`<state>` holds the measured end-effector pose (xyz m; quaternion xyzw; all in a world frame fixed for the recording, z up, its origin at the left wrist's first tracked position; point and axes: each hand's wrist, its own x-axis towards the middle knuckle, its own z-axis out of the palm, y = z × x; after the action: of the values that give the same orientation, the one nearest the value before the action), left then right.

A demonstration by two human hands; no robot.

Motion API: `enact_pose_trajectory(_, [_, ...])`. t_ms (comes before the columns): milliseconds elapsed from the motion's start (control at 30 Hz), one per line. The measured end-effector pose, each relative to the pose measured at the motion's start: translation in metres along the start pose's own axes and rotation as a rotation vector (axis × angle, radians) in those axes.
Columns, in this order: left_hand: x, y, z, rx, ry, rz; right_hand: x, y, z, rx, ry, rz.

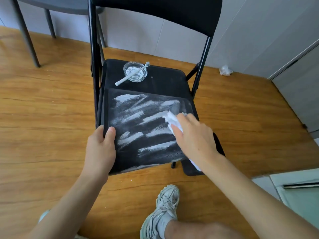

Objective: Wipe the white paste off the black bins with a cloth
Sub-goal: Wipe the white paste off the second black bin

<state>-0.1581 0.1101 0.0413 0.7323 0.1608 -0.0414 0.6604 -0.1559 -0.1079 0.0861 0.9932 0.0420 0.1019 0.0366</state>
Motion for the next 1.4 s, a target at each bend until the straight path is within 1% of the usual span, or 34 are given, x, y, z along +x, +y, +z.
enact_pose_trajectory(67, [0.000,0.001,-0.004,0.091,-0.042,0.107,-0.020,0.000,-0.001,-0.031,-0.035,-0.037])
enact_pose_trajectory(167, [0.005,0.002,-0.009,0.086,-0.099,0.176,-0.015,0.007,0.003,-0.076,-0.012,-0.068])
enact_pose_trajectory(233, [0.008,-0.001,-0.010,0.044,-0.115,0.174,0.007,0.007,0.004,-0.101,-0.003,-0.006])
enact_pose_trajectory(333, [0.008,0.000,-0.007,0.020,-0.102,0.159,0.046,0.009,0.012,-0.067,0.027,0.113])
enact_pose_trajectory(500, [0.012,0.003,-0.001,-0.003,-0.087,0.149,0.095,0.025,0.021,-0.021,-0.027,0.192])
enact_pose_trajectory(567, [0.010,0.003,-0.001,0.007,-0.063,0.151,0.104,0.028,0.022,-0.007,-0.042,0.197])
enact_pose_trajectory(667, [0.010,-0.001,0.002,-0.028,-0.031,0.127,0.093,0.020,0.017,0.007,-0.009,0.160])
enact_pose_trajectory(733, [0.011,-0.003,0.002,-0.052,-0.008,0.098,0.069,0.012,0.011,0.009,-0.009,0.123])
enact_pose_trajectory(800, [0.014,-0.003,0.002,-0.064,-0.016,0.085,0.036,0.001,0.007,-0.027,-0.006,0.047])
enact_pose_trajectory(867, [0.014,-0.003,0.001,-0.066,-0.040,0.080,0.017,-0.004,0.005,-0.040,0.021,0.011])
enact_pose_trajectory(900, [0.013,-0.002,0.000,-0.066,-0.052,0.079,0.017,-0.002,0.005,-0.044,0.027,0.013])
enact_pose_trajectory(967, [0.013,-0.001,-0.002,-0.056,-0.067,0.081,0.035,0.002,0.004,-0.051,-0.046,0.046])
enact_pose_trajectory(1000, [0.013,-0.002,-0.003,-0.054,-0.065,0.079,0.048,0.006,0.007,-0.047,-0.053,0.065])
enact_pose_trajectory(1100, [0.015,-0.005,-0.002,-0.047,-0.057,0.074,0.088,0.020,0.014,0.014,-0.039,0.175])
enact_pose_trajectory(1200, [0.018,-0.006,0.000,-0.043,-0.022,0.071,0.094,0.019,0.017,-0.008,-0.052,0.188])
enact_pose_trajectory(1267, [0.019,-0.008,0.001,-0.031,-0.008,0.072,0.075,0.010,0.011,-0.036,-0.030,0.144])
enact_pose_trajectory(1300, [0.019,-0.008,0.001,-0.030,-0.007,0.070,0.062,0.004,0.009,-0.057,-0.019,0.091])
enact_pose_trajectory(1367, [0.019,-0.006,0.000,-0.028,-0.026,0.063,0.043,-0.005,0.006,-0.087,-0.053,-0.003])
enact_pose_trajectory(1400, [0.017,-0.004,0.000,-0.022,-0.034,0.059,0.042,-0.006,0.004,-0.101,-0.077,-0.017])
